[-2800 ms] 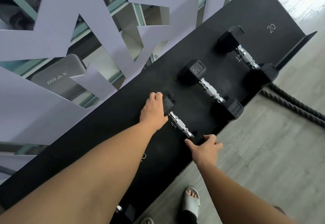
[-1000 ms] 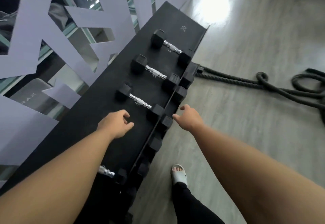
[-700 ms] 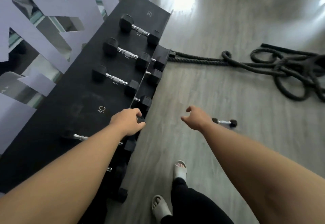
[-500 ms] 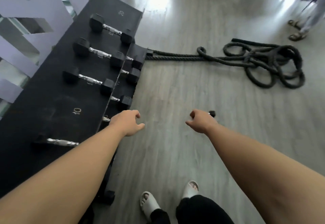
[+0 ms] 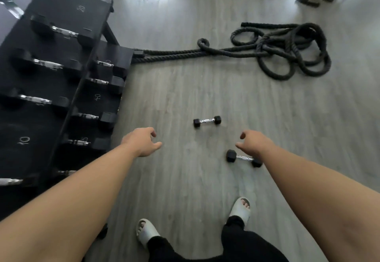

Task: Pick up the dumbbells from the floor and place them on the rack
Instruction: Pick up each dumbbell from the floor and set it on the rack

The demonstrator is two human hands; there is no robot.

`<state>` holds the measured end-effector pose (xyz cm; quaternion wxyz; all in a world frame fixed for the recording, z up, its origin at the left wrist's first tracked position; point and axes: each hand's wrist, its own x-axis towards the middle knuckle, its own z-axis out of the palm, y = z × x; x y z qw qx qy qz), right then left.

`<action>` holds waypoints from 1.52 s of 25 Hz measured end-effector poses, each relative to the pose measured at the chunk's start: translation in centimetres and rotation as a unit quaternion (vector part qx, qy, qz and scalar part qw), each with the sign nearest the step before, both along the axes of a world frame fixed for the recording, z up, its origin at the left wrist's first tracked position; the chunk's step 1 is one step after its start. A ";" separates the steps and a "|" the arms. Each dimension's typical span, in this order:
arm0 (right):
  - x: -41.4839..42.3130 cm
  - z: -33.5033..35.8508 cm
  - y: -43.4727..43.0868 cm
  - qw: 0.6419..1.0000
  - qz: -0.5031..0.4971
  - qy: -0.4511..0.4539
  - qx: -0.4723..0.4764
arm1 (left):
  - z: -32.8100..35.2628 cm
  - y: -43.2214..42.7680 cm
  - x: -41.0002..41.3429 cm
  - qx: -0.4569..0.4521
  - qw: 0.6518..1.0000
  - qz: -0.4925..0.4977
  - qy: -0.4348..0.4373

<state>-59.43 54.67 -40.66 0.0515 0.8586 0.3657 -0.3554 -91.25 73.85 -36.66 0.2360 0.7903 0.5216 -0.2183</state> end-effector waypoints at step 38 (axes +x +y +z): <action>27.8 -69.0 -9.0 0.952 -0.264 0.100 -0.119 | -71.9 -13.8 39.9 -0.235 0.942 0.228 -0.074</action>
